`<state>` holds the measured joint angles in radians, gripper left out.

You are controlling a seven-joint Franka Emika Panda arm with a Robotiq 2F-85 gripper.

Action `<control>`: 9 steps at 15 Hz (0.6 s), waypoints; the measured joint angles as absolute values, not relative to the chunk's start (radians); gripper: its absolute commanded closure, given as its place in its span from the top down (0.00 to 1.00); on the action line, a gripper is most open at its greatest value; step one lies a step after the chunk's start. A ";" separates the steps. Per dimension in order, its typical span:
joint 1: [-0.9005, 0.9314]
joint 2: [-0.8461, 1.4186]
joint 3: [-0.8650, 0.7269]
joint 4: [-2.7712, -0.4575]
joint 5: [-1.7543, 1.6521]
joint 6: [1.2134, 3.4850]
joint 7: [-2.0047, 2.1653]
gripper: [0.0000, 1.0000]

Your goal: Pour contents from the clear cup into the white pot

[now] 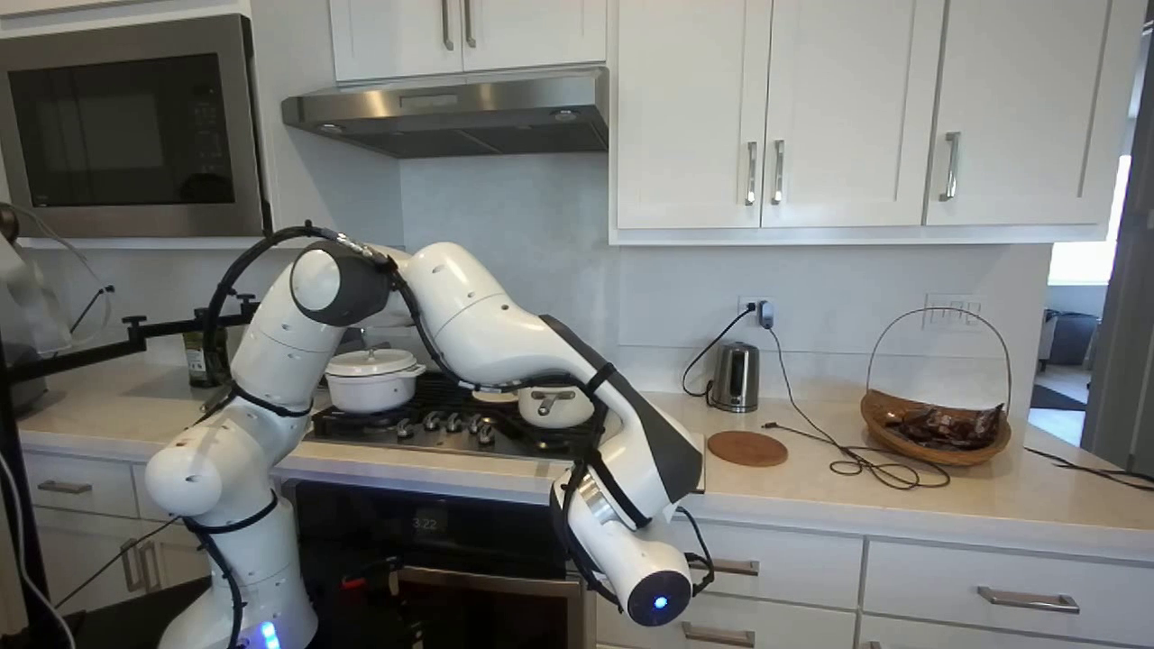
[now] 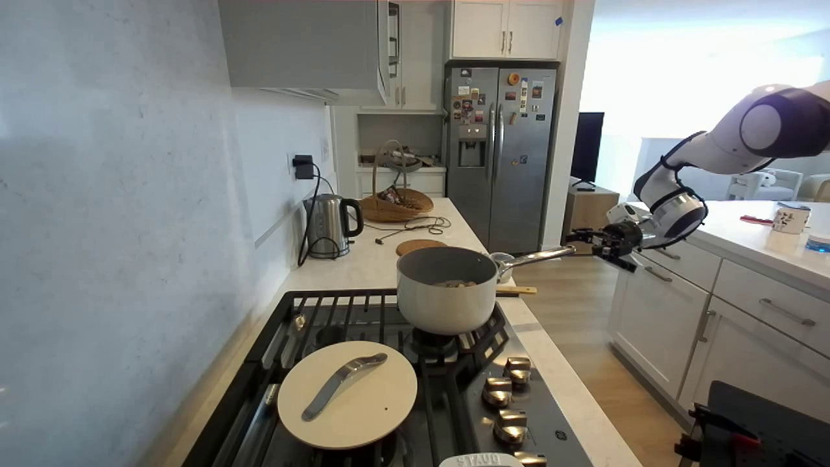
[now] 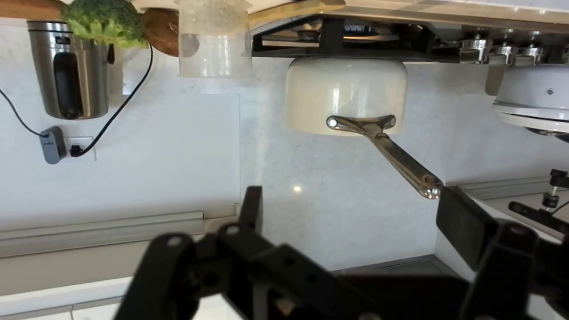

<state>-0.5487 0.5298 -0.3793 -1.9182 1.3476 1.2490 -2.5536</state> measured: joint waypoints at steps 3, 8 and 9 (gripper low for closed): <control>-0.548 0.542 -0.375 -1.919 1.401 1.274 -2.609 1.00; -0.539 0.550 -0.352 -1.811 1.578 1.328 -2.604 1.00; -0.534 0.555 -0.349 -1.786 1.584 1.347 -2.603 1.00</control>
<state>-0.5337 0.5551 -0.3487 -1.7860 1.5840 1.3470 -2.6029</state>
